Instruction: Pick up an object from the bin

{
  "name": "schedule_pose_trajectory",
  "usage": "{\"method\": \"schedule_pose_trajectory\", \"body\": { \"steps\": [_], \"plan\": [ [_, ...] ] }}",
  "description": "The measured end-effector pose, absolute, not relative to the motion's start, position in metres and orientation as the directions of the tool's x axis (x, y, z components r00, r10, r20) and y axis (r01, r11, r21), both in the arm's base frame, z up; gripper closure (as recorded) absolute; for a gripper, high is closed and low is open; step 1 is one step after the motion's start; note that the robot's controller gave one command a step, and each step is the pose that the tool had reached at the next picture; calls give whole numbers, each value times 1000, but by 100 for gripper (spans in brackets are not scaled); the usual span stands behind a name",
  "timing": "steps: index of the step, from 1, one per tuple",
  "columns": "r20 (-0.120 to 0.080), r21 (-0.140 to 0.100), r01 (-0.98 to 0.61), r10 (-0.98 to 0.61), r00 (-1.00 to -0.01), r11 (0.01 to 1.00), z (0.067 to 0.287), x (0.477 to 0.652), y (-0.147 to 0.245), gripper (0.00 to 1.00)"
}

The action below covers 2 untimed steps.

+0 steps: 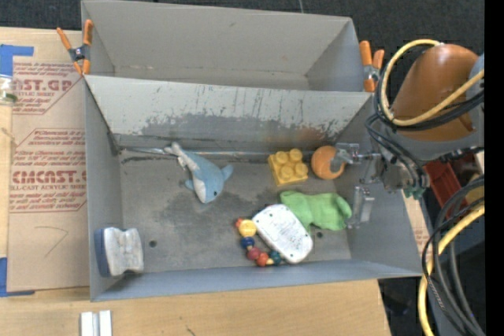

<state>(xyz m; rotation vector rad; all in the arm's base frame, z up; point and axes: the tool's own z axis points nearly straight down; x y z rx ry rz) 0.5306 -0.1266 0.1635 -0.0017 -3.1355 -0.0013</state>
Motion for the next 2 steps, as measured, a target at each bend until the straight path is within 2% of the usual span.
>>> {"method": "schedule_pose_trajectory", "body": {
  "steps": [1,2],
  "plan": [
    [-1,0,0,0,-1000,1000,168,533,-126,0],
    [-6,-2,-57,-57,-998,998,133,523,-118,0]
  ]
}}
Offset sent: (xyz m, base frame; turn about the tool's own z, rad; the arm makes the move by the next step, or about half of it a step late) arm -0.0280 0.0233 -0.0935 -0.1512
